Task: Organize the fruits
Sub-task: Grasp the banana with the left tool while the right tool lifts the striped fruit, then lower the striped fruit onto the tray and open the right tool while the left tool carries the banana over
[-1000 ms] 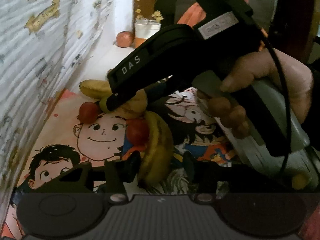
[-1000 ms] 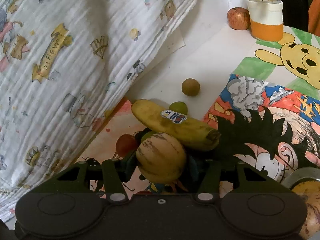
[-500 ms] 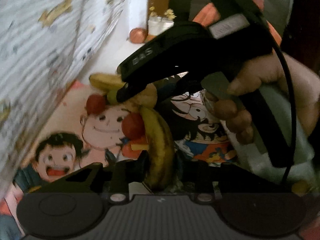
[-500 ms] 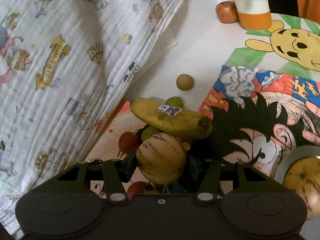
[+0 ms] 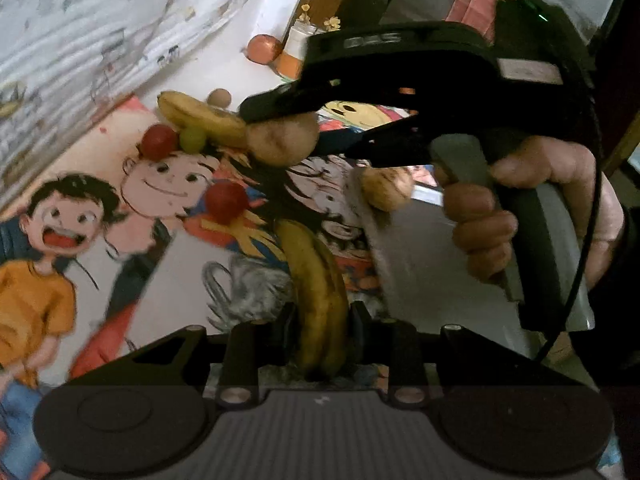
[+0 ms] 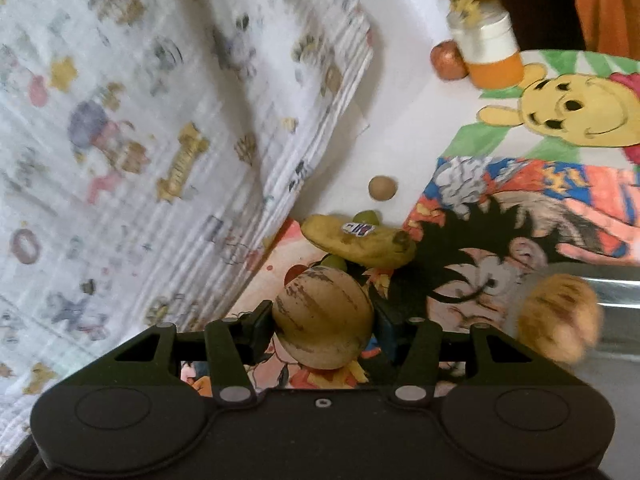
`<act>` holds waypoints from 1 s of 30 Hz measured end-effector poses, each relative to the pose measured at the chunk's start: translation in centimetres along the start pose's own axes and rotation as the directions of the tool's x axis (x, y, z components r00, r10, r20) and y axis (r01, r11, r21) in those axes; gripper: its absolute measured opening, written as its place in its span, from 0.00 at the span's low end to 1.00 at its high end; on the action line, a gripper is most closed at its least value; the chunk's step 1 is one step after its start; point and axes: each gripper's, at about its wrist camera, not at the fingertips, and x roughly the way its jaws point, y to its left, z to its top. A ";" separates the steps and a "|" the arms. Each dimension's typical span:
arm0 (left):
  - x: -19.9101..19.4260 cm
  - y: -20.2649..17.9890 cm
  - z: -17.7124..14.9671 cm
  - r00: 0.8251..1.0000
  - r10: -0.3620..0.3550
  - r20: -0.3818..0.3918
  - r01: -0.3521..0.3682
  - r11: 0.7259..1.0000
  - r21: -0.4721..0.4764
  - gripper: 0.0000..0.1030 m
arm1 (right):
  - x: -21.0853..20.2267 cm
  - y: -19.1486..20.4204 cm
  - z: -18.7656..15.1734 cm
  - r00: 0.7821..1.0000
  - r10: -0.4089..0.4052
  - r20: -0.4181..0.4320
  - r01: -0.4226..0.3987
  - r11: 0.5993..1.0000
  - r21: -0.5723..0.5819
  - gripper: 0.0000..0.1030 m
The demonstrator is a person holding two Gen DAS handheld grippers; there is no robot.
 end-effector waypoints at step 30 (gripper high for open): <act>3.4 -11.1 -1.3 0.996 0.005 0.085 -0.018 0.988 0.152 0.30 | -12.2 -11.3 -6.4 0.955 -0.261 0.139 0.264 0.965 -0.001 0.53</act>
